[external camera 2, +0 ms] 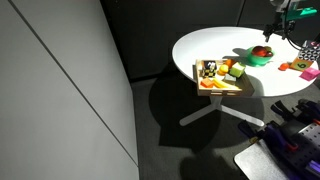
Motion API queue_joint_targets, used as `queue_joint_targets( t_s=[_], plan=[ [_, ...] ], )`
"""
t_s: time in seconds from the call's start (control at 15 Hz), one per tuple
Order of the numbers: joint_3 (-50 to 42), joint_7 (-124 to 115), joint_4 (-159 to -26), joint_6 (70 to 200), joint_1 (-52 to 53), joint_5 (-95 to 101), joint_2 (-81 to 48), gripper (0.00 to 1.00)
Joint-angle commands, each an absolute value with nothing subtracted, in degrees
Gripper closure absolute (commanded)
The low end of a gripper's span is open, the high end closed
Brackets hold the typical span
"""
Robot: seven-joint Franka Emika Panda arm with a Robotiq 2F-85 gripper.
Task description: Pick up the yellow lemon toy from the table and put it in the green bowl
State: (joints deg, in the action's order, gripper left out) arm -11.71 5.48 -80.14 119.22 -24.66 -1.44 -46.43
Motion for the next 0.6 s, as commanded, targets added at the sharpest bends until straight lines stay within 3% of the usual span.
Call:
queue_joint_targets(
  t_s=[0.0, 0.53],
  plan=[
    [-11.2, 10.0, -83.0, 117.2, -25.6, -1.3, -42.0, 0.0],
    [-12.4, 17.6, -92.8, 115.9, -24.7, 2.3, -32.4, 0.0]
  ],
)
